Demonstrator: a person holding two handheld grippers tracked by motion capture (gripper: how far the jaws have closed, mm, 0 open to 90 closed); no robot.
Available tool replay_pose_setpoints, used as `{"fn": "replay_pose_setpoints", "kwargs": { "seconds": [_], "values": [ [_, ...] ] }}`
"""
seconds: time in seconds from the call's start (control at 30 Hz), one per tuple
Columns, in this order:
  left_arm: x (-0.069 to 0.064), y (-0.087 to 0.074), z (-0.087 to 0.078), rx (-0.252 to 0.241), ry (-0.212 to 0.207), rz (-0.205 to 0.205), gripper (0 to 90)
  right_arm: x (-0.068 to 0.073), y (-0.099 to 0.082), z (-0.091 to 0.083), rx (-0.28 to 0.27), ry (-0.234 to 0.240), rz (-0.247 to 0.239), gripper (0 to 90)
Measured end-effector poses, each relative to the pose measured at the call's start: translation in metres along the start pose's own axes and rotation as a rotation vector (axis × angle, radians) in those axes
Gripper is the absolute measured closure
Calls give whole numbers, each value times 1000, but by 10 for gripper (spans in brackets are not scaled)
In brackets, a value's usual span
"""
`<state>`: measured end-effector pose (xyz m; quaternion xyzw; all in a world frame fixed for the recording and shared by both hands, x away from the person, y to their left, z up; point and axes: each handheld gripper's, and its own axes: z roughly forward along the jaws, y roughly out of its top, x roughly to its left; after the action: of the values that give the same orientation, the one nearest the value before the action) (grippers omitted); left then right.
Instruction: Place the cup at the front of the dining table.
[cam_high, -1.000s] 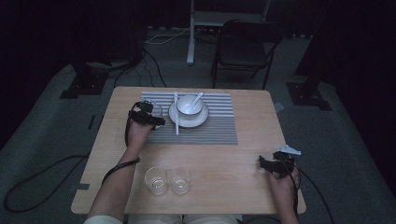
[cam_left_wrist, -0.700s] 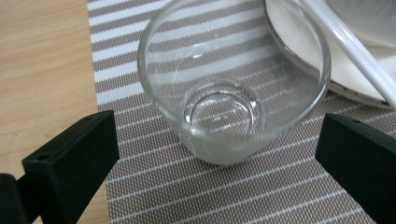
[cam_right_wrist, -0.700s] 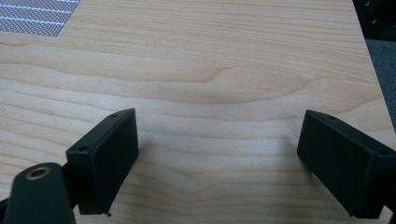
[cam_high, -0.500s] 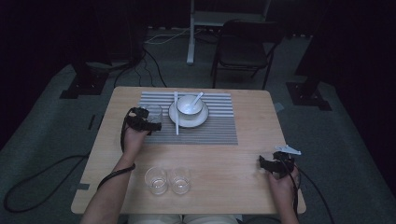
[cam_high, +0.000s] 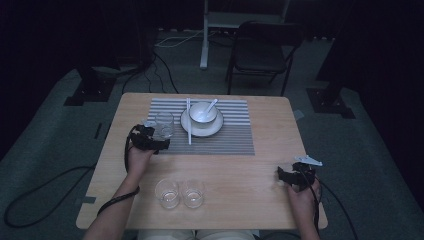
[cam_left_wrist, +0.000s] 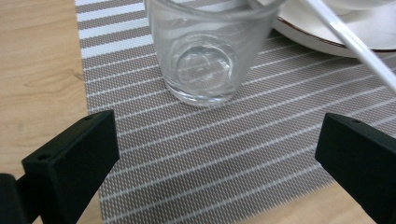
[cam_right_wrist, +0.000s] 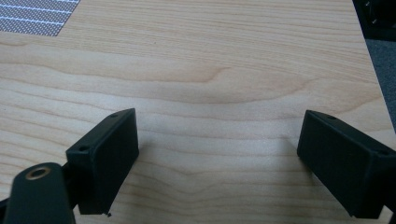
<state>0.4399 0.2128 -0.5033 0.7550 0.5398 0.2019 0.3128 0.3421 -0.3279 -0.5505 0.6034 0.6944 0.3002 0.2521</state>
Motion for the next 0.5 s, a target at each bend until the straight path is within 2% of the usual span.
{"fn": "replay_pose_setpoints", "kwargs": {
  "seconds": [0.33,0.47,0.5],
  "values": [
    [-3,-11,-16,-36,-4,25,0,0,0,0,0,0,0,120],
    [-3,-15,-24,-62,-25,14,0,0,0,0,0,0,0,120],
    [-2,-16,-26,-61,-19,8,0,0,0,0,0,0,0,120]
  ]
}}
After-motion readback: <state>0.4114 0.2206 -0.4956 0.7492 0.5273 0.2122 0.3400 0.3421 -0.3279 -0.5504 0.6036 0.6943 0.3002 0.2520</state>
